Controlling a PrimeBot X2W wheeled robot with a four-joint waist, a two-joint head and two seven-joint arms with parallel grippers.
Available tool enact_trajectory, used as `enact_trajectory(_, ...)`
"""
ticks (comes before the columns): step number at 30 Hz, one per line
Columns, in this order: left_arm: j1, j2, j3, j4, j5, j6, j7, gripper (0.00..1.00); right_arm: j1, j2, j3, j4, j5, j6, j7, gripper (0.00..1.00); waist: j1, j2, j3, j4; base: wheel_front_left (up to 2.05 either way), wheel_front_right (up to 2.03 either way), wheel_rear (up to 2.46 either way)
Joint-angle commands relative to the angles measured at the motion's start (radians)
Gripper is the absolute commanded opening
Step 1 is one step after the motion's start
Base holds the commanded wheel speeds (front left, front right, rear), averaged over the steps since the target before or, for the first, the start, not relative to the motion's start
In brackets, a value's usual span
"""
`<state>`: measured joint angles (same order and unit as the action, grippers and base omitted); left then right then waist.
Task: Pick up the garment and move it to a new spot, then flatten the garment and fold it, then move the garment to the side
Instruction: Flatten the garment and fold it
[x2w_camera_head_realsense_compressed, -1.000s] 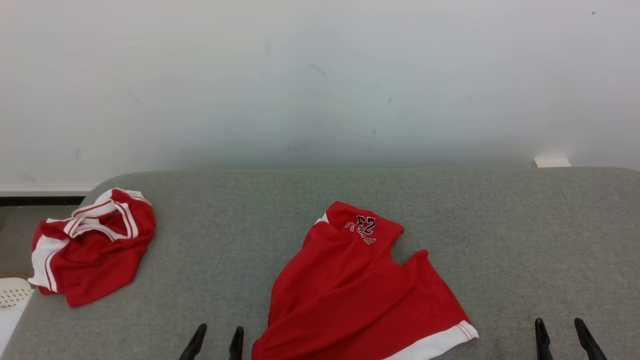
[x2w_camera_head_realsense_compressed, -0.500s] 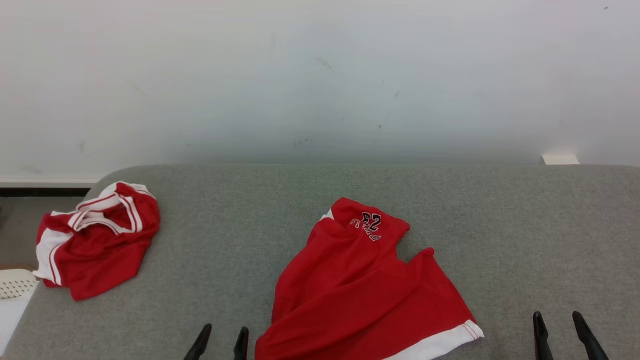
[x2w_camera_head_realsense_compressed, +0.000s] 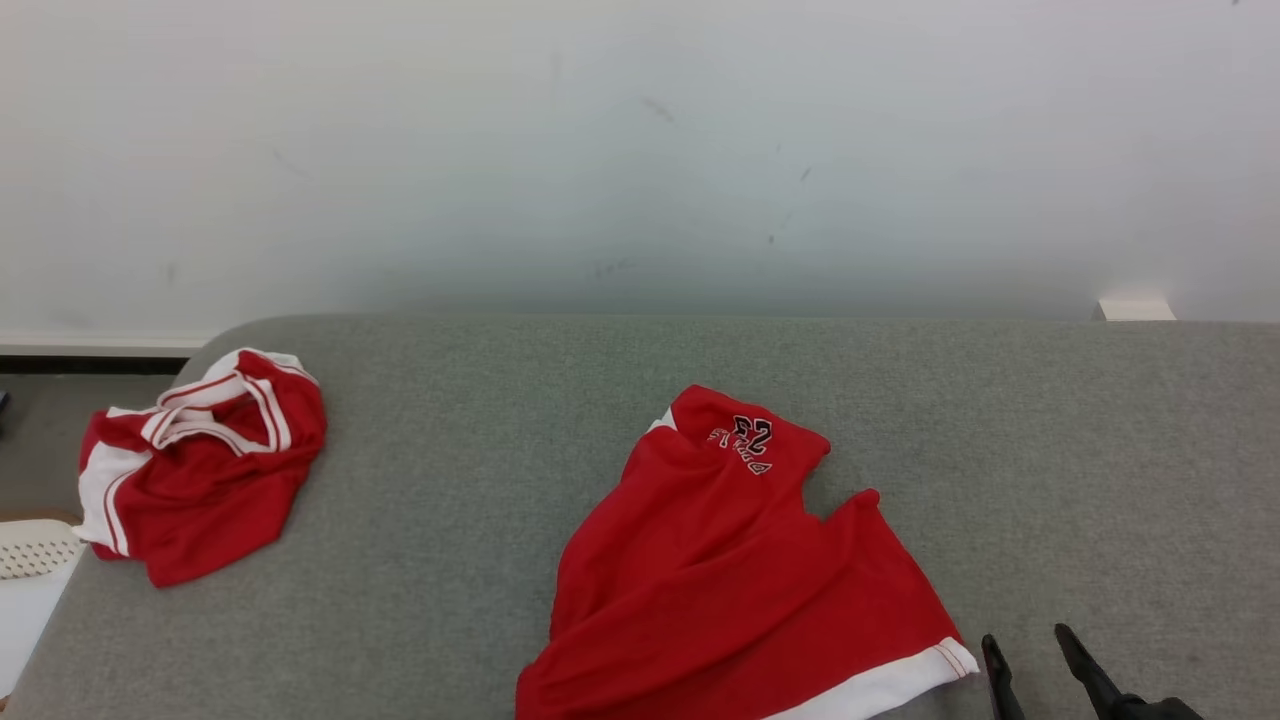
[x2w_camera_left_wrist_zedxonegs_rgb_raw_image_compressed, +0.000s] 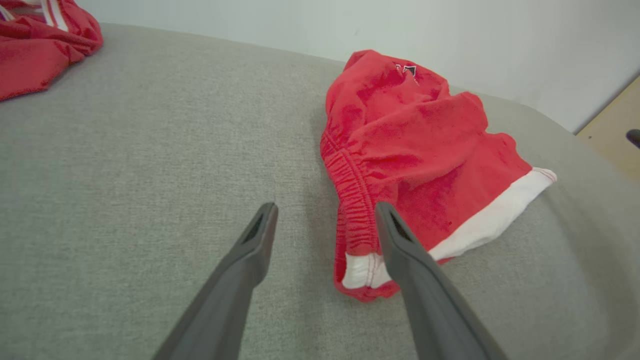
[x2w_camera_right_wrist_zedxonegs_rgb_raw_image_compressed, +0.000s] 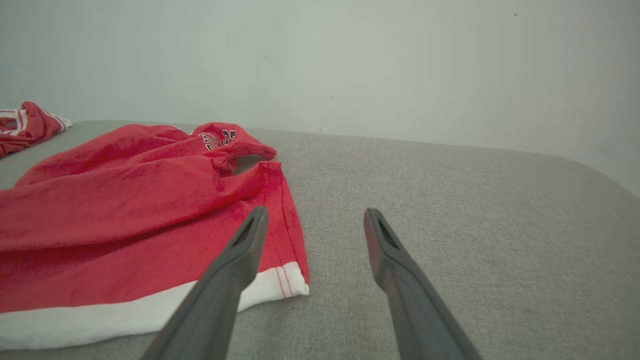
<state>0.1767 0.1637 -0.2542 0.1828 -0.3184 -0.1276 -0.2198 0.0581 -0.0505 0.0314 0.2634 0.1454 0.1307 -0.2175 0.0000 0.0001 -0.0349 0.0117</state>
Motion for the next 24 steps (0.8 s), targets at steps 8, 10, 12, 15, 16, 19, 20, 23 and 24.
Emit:
enact_trajectory(8, -0.039, 0.097, -0.184, -0.007, -0.152, -0.003, 0.167, 1.00, -0.095, -0.031, 0.083, 0.093, -0.037, 0.000, 0.153, 1.00, 0.0000, -0.0001, 0.047, 0.035, 0.00, 0.00, 0.00)
enact_trajectory(10, -0.056, 0.106, -0.204, 0.003, -0.177, -0.003, 0.173, 1.00, -0.109, -0.029, 0.083, 0.110, -0.048, 0.000, 0.176, 1.00, 0.0000, -0.0001, 0.062, 0.041, 0.00, 0.00, 0.00)
enact_trajectory(12, -0.072, 0.112, -0.220, 0.013, -0.184, -0.003, 0.170, 1.00, -0.124, -0.026, 0.076, 0.117, -0.063, 0.000, 0.191, 1.00, 0.0000, -0.0001, 0.074, 0.044, 0.00, 0.00, 0.00)
enact_trajectory(15, -0.100, 0.119, -0.241, 0.024, -0.202, -0.003, 0.166, 1.00, -0.147, -0.017, 0.069, 0.134, -0.080, 0.000, 0.218, 1.00, 0.0000, -0.0001, 0.094, 0.048, 0.00, 0.00, 0.00)
enact_trajectory(16, -0.108, 0.122, -0.251, 0.028, -0.205, -0.003, 0.164, 1.00, -0.152, -0.014, 0.070, 0.144, -0.082, 0.000, 0.233, 1.00, 0.0000, -0.0001, 0.097, 0.049, 0.00, 0.00, 0.00)
enact_trajectory(19, -0.130, 0.124, -0.275, 0.039, -0.223, -0.003, 0.155, 1.00, -0.165, -0.011, 0.063, 0.161, -0.092, 0.000, 0.261, 1.00, 0.0000, -0.0001, 0.105, 0.056, 0.00, 0.00, 0.00)
enact_trajectory(20, -0.135, 0.125, -0.283, 0.042, -0.231, -0.003, 0.154, 1.00, -0.165, -0.010, 0.060, 0.168, -0.096, 0.000, 0.268, 1.00, 0.0000, -0.0001, 0.106, 0.058, 0.00, 0.00, 0.00)
enact_trajectory(23, -0.149, 0.131, -0.304, 0.050, -0.246, -0.003, 0.149, 1.00, -0.166, -0.007, 0.055, 0.175, -0.103, 0.000, 0.273, 1.00, 0.0000, -0.0001, 0.109, 0.060, 0.00, 0.00, 0.00)
enact_trajectory(24, -0.154, 0.133, -0.312, 0.052, -0.253, -0.003, 0.147, 1.00, -0.167, -0.006, 0.055, 0.177, -0.104, 0.000, 0.272, 1.00, 0.0000, -0.0001, 0.111, 0.060, 0.00, 0.00, 0.00)
